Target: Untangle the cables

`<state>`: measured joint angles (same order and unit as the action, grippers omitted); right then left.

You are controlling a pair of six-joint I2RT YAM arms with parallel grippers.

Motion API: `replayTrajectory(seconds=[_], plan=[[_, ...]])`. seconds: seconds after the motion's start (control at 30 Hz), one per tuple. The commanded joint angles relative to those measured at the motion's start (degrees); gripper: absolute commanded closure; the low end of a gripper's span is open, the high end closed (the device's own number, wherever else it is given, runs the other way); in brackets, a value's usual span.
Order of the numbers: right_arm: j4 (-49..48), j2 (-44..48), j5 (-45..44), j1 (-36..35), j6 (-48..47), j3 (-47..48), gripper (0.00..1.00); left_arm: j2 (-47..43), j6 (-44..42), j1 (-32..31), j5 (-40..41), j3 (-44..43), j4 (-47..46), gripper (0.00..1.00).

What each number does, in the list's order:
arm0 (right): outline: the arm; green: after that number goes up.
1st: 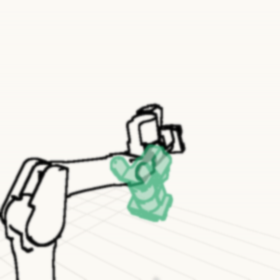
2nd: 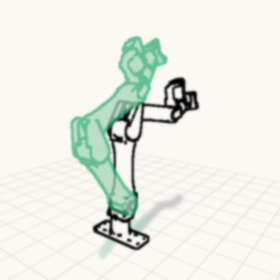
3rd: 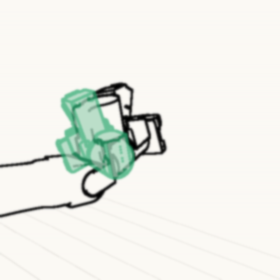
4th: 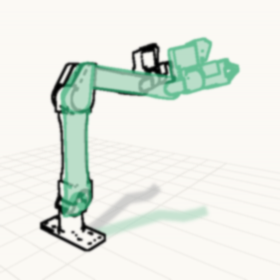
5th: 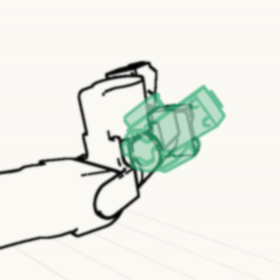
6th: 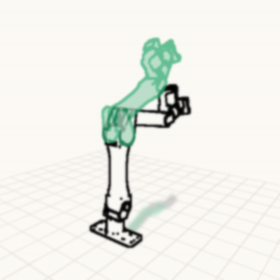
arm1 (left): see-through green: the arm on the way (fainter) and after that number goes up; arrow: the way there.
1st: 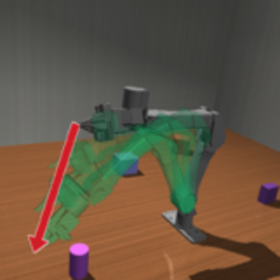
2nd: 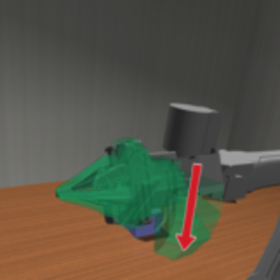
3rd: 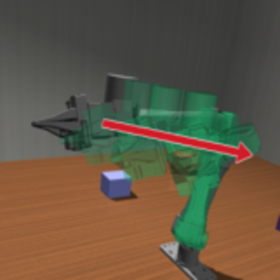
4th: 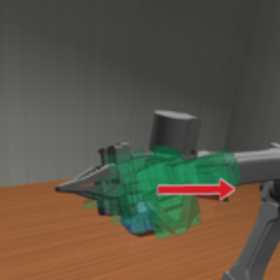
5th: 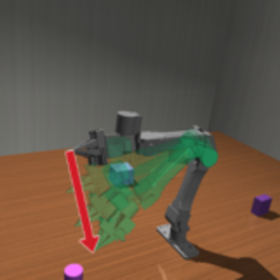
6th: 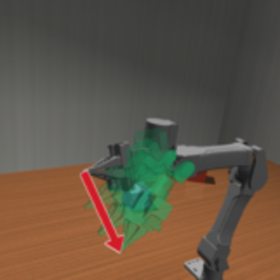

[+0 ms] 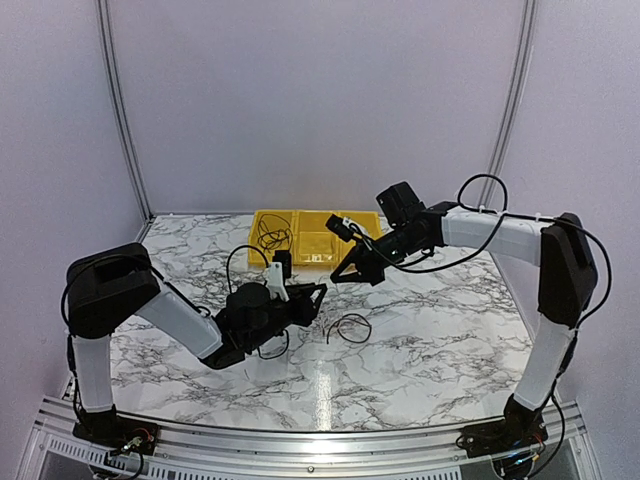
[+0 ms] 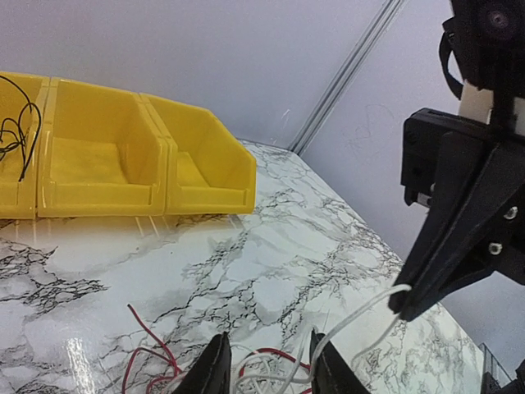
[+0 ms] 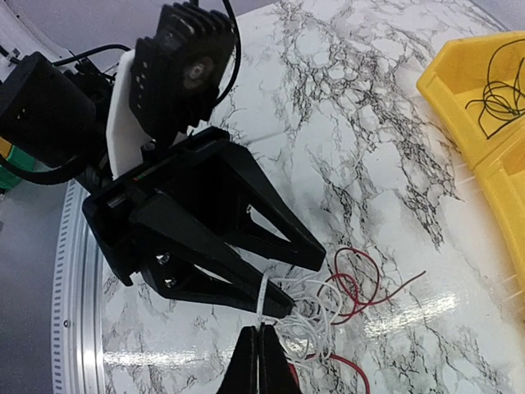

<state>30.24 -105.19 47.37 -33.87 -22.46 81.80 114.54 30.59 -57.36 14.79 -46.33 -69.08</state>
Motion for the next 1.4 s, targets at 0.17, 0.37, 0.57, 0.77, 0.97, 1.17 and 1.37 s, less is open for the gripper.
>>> replayTrajectory(seconds=[0.17, 0.37, 0.57, 0.77, 0.97, 1.17, 1.37], plan=[[2.75, 4.57, 6.47, -0.45, -2.01, 2.50, 1.00, 8.92, 3.85, 2.08, 0.06, -6.40, 0.43, 0.72], [12.99, 8.26, 10.31, -0.37, -8.23, 14.63, 1.00, 13.57, 5.73, 2.85, -2.80, -8.42, 2.36, 0.84], [19.92, 9.36, 12.58, -0.31, -10.01, 25.47, 1.00, 15.45, 6.43, 2.96, -5.09, -8.70, 2.24, 0.87], [23.72, 9.58, 12.38, 0.03, -9.98, 37.80, 1.00, 16.10, 6.85, 2.96, -6.36, -8.82, 2.29, 0.86], [22.41, 12.21, 9.53, 0.83, -9.57, 43.26, 1.00, 17.07, 7.11, 2.94, -7.92, -9.60, 2.25, 0.83], [21.91, 15.06, 11.04, 6.13, -8.83, 45.75, 1.00, 16.81, 7.30, 2.82, -8.14, -9.32, 2.36, 0.72], [19.78, 20.39, 9.18, 9.26, -7.67, 39.60, 1.00, 14.38, 7.64, 2.44, -6.45, -6.99, 2.35, 0.74]])
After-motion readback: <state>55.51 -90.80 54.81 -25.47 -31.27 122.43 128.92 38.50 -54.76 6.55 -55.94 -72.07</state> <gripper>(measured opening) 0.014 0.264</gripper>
